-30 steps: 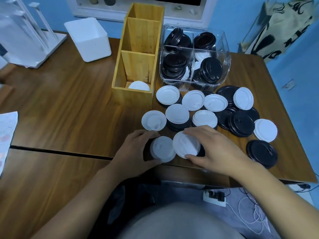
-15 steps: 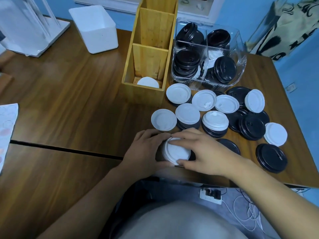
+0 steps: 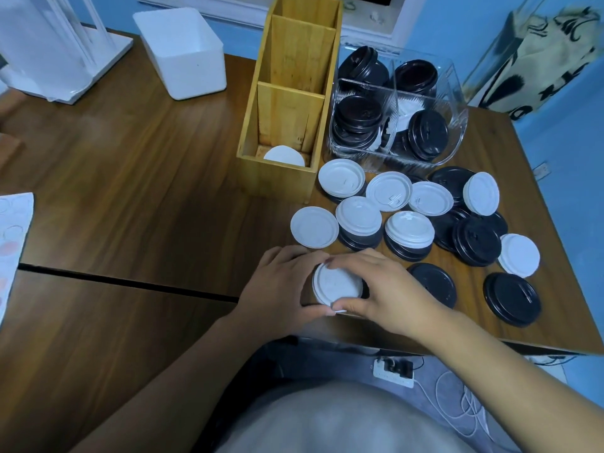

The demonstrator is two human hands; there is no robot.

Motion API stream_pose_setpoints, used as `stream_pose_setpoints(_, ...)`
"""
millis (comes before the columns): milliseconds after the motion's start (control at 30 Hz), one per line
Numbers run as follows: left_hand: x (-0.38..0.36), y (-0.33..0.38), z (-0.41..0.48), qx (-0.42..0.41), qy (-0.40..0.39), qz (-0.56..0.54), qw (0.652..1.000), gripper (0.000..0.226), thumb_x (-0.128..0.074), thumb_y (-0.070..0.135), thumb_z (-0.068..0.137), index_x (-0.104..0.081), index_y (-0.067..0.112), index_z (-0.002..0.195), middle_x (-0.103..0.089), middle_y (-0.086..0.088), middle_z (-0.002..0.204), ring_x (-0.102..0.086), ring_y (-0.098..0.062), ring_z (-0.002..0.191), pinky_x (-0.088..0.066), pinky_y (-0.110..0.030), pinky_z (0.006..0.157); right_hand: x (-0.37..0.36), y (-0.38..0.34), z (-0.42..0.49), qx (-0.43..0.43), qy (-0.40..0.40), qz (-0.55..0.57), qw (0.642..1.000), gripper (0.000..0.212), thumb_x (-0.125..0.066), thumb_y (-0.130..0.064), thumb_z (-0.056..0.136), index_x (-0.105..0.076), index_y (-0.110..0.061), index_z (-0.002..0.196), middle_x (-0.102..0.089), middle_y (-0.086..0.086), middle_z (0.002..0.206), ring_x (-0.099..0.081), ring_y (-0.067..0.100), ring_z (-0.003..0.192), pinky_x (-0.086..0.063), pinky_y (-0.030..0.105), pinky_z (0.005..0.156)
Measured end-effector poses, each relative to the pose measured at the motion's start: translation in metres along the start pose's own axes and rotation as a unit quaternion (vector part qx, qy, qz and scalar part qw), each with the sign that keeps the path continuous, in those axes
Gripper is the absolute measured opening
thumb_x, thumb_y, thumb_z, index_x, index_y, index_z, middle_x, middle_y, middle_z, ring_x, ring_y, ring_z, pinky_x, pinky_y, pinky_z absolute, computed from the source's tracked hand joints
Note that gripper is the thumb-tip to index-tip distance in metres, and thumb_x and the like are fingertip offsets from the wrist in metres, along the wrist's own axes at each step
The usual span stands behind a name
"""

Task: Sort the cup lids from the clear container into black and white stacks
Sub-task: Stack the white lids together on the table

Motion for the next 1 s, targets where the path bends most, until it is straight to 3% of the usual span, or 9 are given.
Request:
stream_pose_setpoints(133, 0.004, -0.004, -0.003, 0.010, -0.010, -0.008, 1.000, 0.076, -0.075, 0.065, 0.072, -0.056, 0.023, 0.133, -0.065, 0.010, 0.128, -0.051, -0.011, 0.122, -0.041, -0.038, 0.107, 0.020, -0.004, 0.014, -0.007, 0.052, -0.010, 0.999, 0.042, -0.072, -0.048, 0.087, -0.062, -0.029, 0.123, -0.064, -0.015, 0.121, -0.056, 0.007, 0.114, -0.048, 0.031, 0.096)
stream_pose_setpoints(233, 0.017, -0.014, -0.010, 0.024, 0.003, 0.001, 1.000, 0.077, -0.072, 0.069, 0.071, -0.058, 0.022, 0.131, -0.066, 0.010, 0.124, -0.053, -0.010, 0.116, -0.041, -0.032, 0.102, 0.028, -0.005, 0.038, 0.030, 0.101, -0.130, 0.986, 0.028, -0.066, -0.034, 0.093, -0.065, -0.025, 0.119, -0.066, -0.009, 0.115, -0.055, 0.017, 0.108, -0.049, 0.032, 0.081)
stream_pose_setpoints(333, 0.036, -0.033, -0.017, 0.038, 0.010, 0.016, 0.999, 0.079, -0.076, 0.070, 0.069, -0.060, 0.023, 0.131, -0.064, 0.011, 0.125, -0.052, -0.009, 0.117, -0.037, -0.029, 0.098, 0.020, -0.007, 0.060, 0.055, 0.047, -0.209, 0.975, 0.026, -0.068, -0.025, 0.088, -0.066, -0.024, 0.114, -0.066, -0.007, 0.110, -0.059, 0.023, 0.100, -0.046, 0.032, 0.066)
stream_pose_setpoints(433, 0.049, -0.049, -0.022, 0.052, 0.001, 0.016, 0.999, 0.080, -0.080, 0.067, 0.069, -0.058, 0.026, 0.134, -0.059, 0.014, 0.129, -0.046, -0.004, 0.120, -0.040, -0.030, 0.099, 0.012, -0.011, 0.064, 0.041, 0.010, -0.220, 0.975, 0.012, -0.061, -0.028, 0.093, -0.064, -0.023, 0.104, -0.063, -0.006, 0.104, -0.059, 0.023, 0.098, -0.050, 0.035, 0.062)
stream_pose_setpoints(533, 0.050, -0.051, -0.024, 0.059, -0.010, 0.019, 0.998, 0.081, -0.080, 0.065, 0.070, -0.056, 0.028, 0.137, -0.055, 0.015, 0.132, -0.044, -0.007, 0.124, -0.042, -0.036, 0.103, 0.017, -0.018, 0.048, -0.016, 0.085, -0.124, 0.988, 0.009, -0.060, -0.033, 0.097, -0.063, -0.025, 0.100, -0.063, -0.011, 0.092, -0.057, 0.015, 0.087, -0.049, 0.035, 0.066)
stream_pose_setpoints(633, 0.047, -0.049, -0.023, 0.056, -0.010, 0.038, 0.998, 0.081, -0.078, 0.066, 0.070, -0.056, 0.028, 0.137, -0.054, 0.013, 0.131, -0.045, -0.011, 0.124, -0.040, -0.036, 0.101, 0.024, -0.021, 0.021, -0.107, 0.136, 0.108, 0.979, 0.005, -0.062, -0.026, 0.098, -0.065, -0.030, 0.097, -0.063, -0.013, 0.084, -0.056, 0.006, 0.077, -0.043, 0.017, 0.068)
stream_pose_setpoints(733, 0.047, -0.047, -0.022, 0.052, -0.009, 0.044, 0.998, 0.080, -0.076, 0.067, 0.070, -0.056, 0.028, 0.136, -0.054, 0.013, 0.129, -0.044, -0.011, 0.124, -0.037, -0.034, 0.100, 0.029, -0.017, 0.009, -0.124, 0.073, 0.185, 0.972, 0.026, -0.051, -0.014, 0.103, -0.070, -0.030, 0.104, -0.068, -0.020, 0.099, -0.059, 0.000, 0.099, -0.041, 0.012, 0.085)
stream_pose_setpoints(867, 0.044, -0.042, -0.019, 0.044, -0.016, 0.047, 0.998, 0.079, -0.073, 0.068, 0.071, -0.056, 0.029, 0.137, -0.054, 0.013, 0.131, -0.044, -0.011, 0.125, -0.034, -0.034, 0.103, 0.031, -0.004, 0.023, -0.105, -0.006, 0.060, 0.993, 0.033, -0.045, -0.013, 0.102, -0.069, -0.036, 0.105, -0.064, -0.014, 0.107, -0.048, 0.009, 0.108, -0.038, 0.030, 0.095)
stream_pose_setpoints(1000, 0.040, -0.034, -0.017, 0.045, -0.011, 0.045, 0.998, 0.077, -0.070, 0.070, 0.070, -0.058, 0.028, 0.134, -0.056, 0.013, 0.128, -0.047, -0.013, 0.122, -0.037, -0.035, 0.102, 0.012, -0.013, 0.045, -0.026, -0.026, -0.170, 0.985, 0.034, -0.052, -0.014, 0.094, -0.063, -0.031, 0.122, -0.058, -0.004, 0.108, -0.045, 0.021, 0.102, -0.048, 0.042, 0.076)
Point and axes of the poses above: each hand's wrist, its own z-axis towards the middle knuckle, its own x-axis out of the back of the hand, y = z × x, the point moved 1 cm from there along z, towards the middle knuckle
